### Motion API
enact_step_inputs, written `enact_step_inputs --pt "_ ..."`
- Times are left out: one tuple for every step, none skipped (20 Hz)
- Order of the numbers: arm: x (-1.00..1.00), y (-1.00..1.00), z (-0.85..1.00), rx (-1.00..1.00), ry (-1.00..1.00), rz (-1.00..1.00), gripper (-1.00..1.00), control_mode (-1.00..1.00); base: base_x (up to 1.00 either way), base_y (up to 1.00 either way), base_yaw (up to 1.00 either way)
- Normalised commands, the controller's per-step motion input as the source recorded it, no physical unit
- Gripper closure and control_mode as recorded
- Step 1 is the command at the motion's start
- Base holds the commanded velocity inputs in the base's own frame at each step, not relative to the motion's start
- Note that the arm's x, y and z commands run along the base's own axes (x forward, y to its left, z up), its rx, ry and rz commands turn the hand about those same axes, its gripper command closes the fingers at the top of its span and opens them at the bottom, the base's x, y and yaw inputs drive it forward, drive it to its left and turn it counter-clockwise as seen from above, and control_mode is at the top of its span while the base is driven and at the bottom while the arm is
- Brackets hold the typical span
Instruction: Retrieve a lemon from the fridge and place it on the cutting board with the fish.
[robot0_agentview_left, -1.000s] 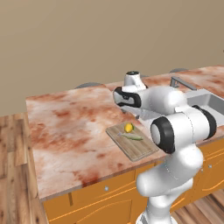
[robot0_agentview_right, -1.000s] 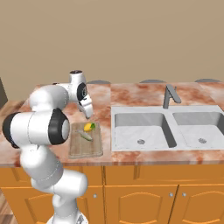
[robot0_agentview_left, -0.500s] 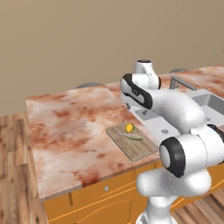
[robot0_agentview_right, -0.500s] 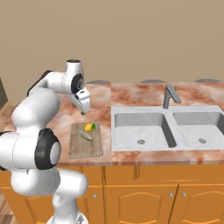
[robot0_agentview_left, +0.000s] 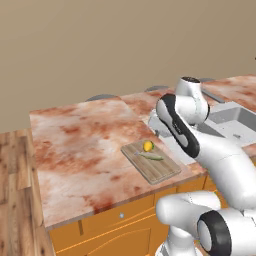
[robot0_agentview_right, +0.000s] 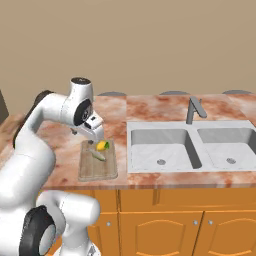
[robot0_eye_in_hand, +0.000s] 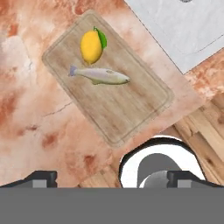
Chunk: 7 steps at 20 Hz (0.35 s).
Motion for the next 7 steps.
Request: enact_step_inputs --pt "-0.96 0.08 0.14 -0.09 -0.05 0.24 -1.0 -1.0 0.0 0.0 0.0" --pt "-0.96 0.09 0.13 -0.11 -0.05 0.25 -1.0 -1.0 0.0 0.0 0.0" --pt "-0.92 0.06 0.11 -0.11 -0.05 0.24 -1.0 -1.0 0.0 0.0 0.0" --pt "-0.84 0.06 0.11 -0.13 -0.03 0.24 -1.0 -1.0 0.0 0.0 0.0" --pt "-0.76 0.05 0.11 -0.15 -0.02 0.21 -1.0 -1.0 0.0 0.0 0.0" --pt "-0.64 0.02 0.06 -0.17 0.0 0.17 -1.0 -1.0 0.0 0.0 0.0" --pt "-0.5 0.06 0.0 -0.19 0.0 0.13 -1.0 -1.0 0.0 0.0 0.0"
